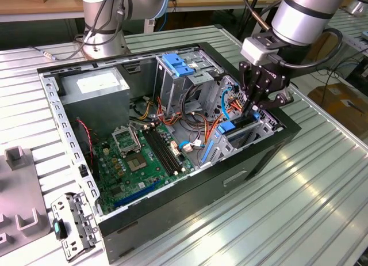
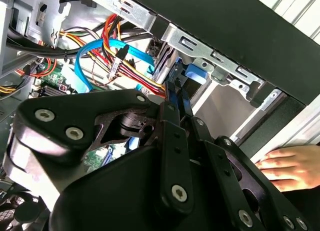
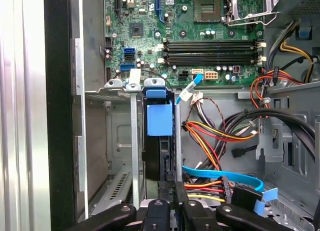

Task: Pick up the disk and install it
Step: 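Insert the first disk wire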

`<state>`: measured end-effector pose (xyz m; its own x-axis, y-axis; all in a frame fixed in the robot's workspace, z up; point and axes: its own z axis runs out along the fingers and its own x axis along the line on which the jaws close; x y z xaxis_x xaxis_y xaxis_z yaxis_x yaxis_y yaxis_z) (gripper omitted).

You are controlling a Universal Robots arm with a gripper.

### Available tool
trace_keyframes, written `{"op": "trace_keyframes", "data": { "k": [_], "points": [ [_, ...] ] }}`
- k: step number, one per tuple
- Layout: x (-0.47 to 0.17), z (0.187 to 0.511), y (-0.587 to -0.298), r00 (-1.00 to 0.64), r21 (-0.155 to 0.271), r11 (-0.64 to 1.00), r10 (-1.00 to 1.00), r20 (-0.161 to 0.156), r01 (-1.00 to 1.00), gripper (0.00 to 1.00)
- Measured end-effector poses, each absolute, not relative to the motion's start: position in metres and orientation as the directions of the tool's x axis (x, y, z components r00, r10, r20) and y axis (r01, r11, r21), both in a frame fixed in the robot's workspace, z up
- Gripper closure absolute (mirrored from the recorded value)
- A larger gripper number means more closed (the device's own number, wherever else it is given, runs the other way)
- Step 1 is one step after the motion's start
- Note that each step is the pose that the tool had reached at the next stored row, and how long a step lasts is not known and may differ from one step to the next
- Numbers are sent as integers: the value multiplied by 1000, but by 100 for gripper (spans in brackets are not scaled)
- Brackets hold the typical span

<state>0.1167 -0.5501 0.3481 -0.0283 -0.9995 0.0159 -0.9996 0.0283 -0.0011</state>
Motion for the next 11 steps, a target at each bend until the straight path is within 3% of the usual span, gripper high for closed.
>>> {"op": "trace_keyframes", "data": {
  "k": [11],
  "points": [
    [117,347,-552,-27,-1,27,-1000,12,-1000,84]
  ]
}}
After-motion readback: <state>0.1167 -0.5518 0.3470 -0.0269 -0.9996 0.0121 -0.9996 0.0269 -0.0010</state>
